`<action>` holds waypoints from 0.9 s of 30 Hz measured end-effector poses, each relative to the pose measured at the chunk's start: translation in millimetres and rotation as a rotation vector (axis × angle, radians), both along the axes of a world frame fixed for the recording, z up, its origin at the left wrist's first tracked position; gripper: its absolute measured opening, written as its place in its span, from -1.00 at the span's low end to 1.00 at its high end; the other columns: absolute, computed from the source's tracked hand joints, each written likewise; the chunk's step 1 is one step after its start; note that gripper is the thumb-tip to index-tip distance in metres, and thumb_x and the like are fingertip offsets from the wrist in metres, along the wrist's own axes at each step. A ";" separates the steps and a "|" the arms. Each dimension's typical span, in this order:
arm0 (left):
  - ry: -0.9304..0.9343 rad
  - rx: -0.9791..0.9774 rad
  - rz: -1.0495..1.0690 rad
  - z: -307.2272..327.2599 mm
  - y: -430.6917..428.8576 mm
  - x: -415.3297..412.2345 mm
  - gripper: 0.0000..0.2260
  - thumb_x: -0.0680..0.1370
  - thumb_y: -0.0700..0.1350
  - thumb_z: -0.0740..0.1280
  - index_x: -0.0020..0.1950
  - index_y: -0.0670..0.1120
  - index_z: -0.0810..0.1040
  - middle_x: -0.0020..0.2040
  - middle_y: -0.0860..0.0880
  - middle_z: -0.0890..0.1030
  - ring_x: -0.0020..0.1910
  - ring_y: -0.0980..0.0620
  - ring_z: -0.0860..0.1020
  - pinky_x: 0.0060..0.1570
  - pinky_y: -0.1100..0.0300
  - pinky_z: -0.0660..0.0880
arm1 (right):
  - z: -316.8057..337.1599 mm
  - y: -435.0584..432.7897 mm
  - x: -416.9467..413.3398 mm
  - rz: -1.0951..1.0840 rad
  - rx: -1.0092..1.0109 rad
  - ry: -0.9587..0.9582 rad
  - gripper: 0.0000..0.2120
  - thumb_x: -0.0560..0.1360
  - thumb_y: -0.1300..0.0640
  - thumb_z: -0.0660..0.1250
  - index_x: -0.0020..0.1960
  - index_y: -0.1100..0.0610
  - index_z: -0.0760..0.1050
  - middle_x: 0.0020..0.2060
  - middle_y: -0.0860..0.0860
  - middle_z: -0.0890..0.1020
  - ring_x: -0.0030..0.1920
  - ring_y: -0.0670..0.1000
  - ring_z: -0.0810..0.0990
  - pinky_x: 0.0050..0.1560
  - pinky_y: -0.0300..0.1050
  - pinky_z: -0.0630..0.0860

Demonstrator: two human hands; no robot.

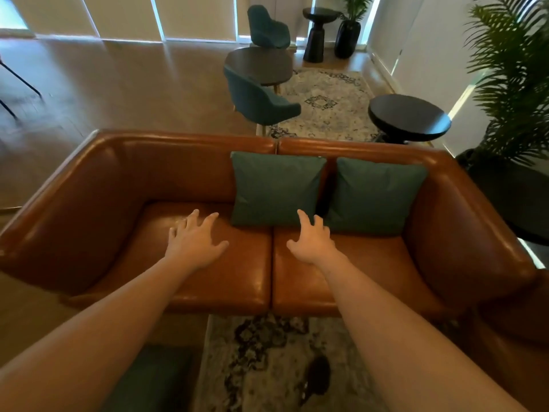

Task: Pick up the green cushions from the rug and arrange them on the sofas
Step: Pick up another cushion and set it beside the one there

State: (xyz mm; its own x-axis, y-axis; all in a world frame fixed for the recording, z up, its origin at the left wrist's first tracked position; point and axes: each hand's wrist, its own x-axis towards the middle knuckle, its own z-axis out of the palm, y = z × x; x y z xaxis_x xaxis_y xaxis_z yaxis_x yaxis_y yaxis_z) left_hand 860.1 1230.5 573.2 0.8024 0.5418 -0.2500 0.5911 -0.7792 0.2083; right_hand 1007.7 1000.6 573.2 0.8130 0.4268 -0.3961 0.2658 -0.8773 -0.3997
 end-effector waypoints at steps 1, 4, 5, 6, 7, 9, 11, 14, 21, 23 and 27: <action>-0.004 0.005 -0.012 2.0 3.1 -11.4 -0.23 0.59 0.35 0.28 0.69 0.21 0.01 0.71 -0.11 -0.01 0.67 -0.23 0.04 0.59 -0.29 0.03 | 2.5 4.8 -15.0 0.003 -0.006 -0.010 -0.16 0.68 -0.08 0.34 0.77 -0.13 -0.12 0.74 0.14 -0.06 0.70 0.31 0.04 0.60 0.33 0.25; 0.003 0.018 -0.050 7.1 11.5 -48.8 -0.22 0.59 0.36 0.28 0.69 0.20 -0.01 0.72 -0.10 -0.01 0.67 -0.23 0.04 0.59 -0.30 0.03 | 11.0 15.5 -60.8 0.014 -0.001 -0.026 -0.16 0.68 -0.10 0.34 0.77 -0.14 -0.12 0.74 0.14 -0.07 0.70 0.31 0.02 0.60 0.34 0.24; 0.000 0.020 -0.059 7.5 12.8 -58.7 -0.22 0.59 0.36 0.28 0.69 0.20 -0.01 0.72 -0.10 -0.01 0.67 -0.23 0.04 0.59 -0.31 0.03 | 12.5 17.5 -72.4 0.018 -0.002 -0.028 -0.16 0.68 -0.11 0.34 0.77 -0.14 -0.12 0.74 0.14 -0.07 0.70 0.31 0.02 0.60 0.34 0.24; -0.002 0.021 -0.066 8.2 13.5 -67.8 -0.22 0.59 0.36 0.28 0.70 0.19 -0.01 0.72 -0.10 0.00 0.67 -0.23 0.04 0.59 -0.31 0.04 | 14.5 19.0 -82.6 0.020 -0.001 -0.027 -0.15 0.68 -0.11 0.34 0.77 -0.14 -0.12 0.74 0.14 -0.07 0.70 0.30 0.02 0.59 0.34 0.24; -0.004 0.022 -0.070 9.2 13.8 -80.8 -0.22 0.59 0.36 0.27 0.70 0.19 -0.01 0.72 -0.11 0.00 0.67 -0.24 0.04 0.59 -0.32 0.04 | 15.4 20.5 -95.4 0.022 -0.002 -0.025 -0.15 0.68 -0.11 0.34 0.77 -0.14 -0.12 0.74 0.14 -0.07 0.70 0.30 0.02 0.59 0.33 0.24; -0.007 0.021 -0.077 10.1 13.6 -98.2 -0.22 0.59 0.35 0.27 0.70 0.18 -0.01 0.72 -0.11 -0.01 0.67 -0.23 0.03 0.60 -0.32 0.02 | 15.8 22.5 -112.2 0.028 -0.001 -0.022 -0.15 0.67 -0.11 0.35 0.77 -0.14 -0.12 0.74 0.14 -0.07 0.70 0.30 0.02 0.59 0.34 0.23; -0.010 0.013 -0.076 9.4 11.8 -117.9 -0.22 0.60 0.35 0.27 0.70 0.17 -0.03 0.72 -0.11 -0.02 0.67 -0.23 0.01 0.60 -0.32 0.00 | 14.7 24.0 -129.8 0.041 -0.004 -0.014 -0.14 0.67 -0.12 0.35 0.77 -0.14 -0.12 0.74 0.14 -0.06 0.70 0.30 0.01 0.59 0.35 0.21; 0.008 0.016 -0.053 4.9 8.3 -152.1 -0.21 0.60 0.35 0.27 0.70 0.17 -0.05 0.72 -0.10 -0.03 0.67 -0.23 0.01 0.60 -0.32 -0.01 | 9.2 26.9 -158.6 0.086 -0.005 0.001 -0.13 0.67 -0.14 0.36 0.76 -0.14 -0.12 0.74 0.14 -0.06 0.70 0.32 0.01 0.60 0.36 0.18; 0.001 -0.048 0.012 -6.5 0.6 -231.2 -0.24 0.62 0.31 0.28 0.70 0.17 -0.02 0.71 -0.10 0.03 0.67 -0.22 0.03 0.60 -0.32 -0.01 | -16.4 31.3 -218.2 0.182 -0.012 0.051 -0.10 0.64 -0.19 0.35 0.76 -0.17 -0.16 0.74 0.12 -0.06 0.71 0.31 -0.04 0.65 0.39 0.09; 0.016 -0.061 0.015 -14.1 -1.1 -256.1 -0.24 0.62 0.30 0.28 0.70 0.16 -0.01 0.71 -0.10 0.05 0.67 -0.22 0.03 0.60 -0.33 0.00 | -26.1 31.2 -240.6 0.211 -0.017 0.093 -0.10 0.64 -0.19 0.35 0.76 -0.16 -0.17 0.73 0.11 -0.08 0.71 0.30 -0.08 0.63 0.39 0.11; 0.045 -0.102 0.050 -27.3 1.3 -301.5 -0.25 0.62 0.29 0.28 0.71 0.14 0.01 0.70 -0.11 0.06 0.67 -0.23 0.04 0.60 -0.32 -0.01 | -44.3 32.8 -282.4 0.246 -0.062 0.175 -0.12 0.66 -0.19 0.33 0.75 -0.17 -0.17 0.72 0.10 -0.07 0.69 0.31 0.00 0.62 0.37 0.16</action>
State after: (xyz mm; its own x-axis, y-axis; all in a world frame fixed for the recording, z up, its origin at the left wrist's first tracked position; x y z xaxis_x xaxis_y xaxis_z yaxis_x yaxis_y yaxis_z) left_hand 558.6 1231.8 546.0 0.7619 0.5506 -0.3410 0.6390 -0.7250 0.2570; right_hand 725.3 1033.4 528.9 0.6053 0.5729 -0.5527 0.4048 -0.8193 -0.4059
